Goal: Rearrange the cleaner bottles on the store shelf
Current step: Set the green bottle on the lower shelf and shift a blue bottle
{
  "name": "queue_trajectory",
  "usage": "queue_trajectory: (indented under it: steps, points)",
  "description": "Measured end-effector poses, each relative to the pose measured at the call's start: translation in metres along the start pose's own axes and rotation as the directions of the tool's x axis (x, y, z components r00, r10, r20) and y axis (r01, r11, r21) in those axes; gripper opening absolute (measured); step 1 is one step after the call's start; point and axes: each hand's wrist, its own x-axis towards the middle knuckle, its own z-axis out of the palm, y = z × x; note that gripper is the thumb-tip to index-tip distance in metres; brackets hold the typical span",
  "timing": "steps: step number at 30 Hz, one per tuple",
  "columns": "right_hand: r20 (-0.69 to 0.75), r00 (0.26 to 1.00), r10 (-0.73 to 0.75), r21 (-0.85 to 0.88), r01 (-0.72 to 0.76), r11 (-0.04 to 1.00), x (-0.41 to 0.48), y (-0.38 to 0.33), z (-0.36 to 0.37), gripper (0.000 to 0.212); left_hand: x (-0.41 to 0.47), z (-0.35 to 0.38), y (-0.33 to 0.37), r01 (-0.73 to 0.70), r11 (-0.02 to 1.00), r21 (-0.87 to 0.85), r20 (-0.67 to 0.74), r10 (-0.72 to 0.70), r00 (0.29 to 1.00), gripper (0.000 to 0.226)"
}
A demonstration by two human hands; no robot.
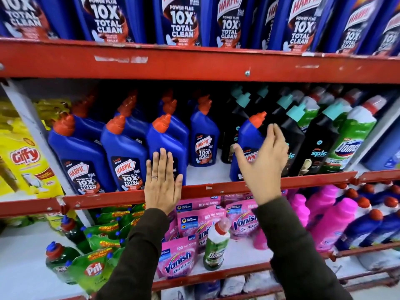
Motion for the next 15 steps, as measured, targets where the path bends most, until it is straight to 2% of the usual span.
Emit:
queue_trajectory:
  steps: [2, 4, 8, 11, 15]
  points:
    - [0.083, 0.995, 0.046, -0.111, -0.037, 0.993, 0.015, -0.004, 0.003, 0.084, 0.000, -0.001, 0.000, 0.002, 1.000, 0.004, 0.003, -0.002, 1.000, 0.064]
    - [0.096, 0.994, 0.047, -0.149, -0.032, 0.988, 0.021, -0.006, 0.006, 0.072, -0.001, -0.001, 0.000, 0.001, 1.000, 0.006, -0.001, -0.001, 1.000, 0.063]
    - [0.100, 0.995, 0.028, 0.024, -0.031, 0.999, 0.026, -0.010, 0.008, 0.050, 0.001, -0.002, 0.001, 0.000, 1.000, 0.006, 0.001, 0.000, 1.000, 0.063]
    - [0.106, 0.994, -0.011, 0.076, 0.003, 0.997, 0.023, -0.020, 0.007, 0.049, 0.001, -0.002, 0.001, 0.001, 1.000, 0.011, 0.002, -0.001, 1.000, 0.063]
    - [0.088, 0.996, -0.017, 0.144, 0.004, 0.990, 0.019, -0.042, 0.010, 0.058, 0.001, -0.002, 0.001, 0.006, 1.000, 0.015, 0.002, -0.006, 1.000, 0.063]
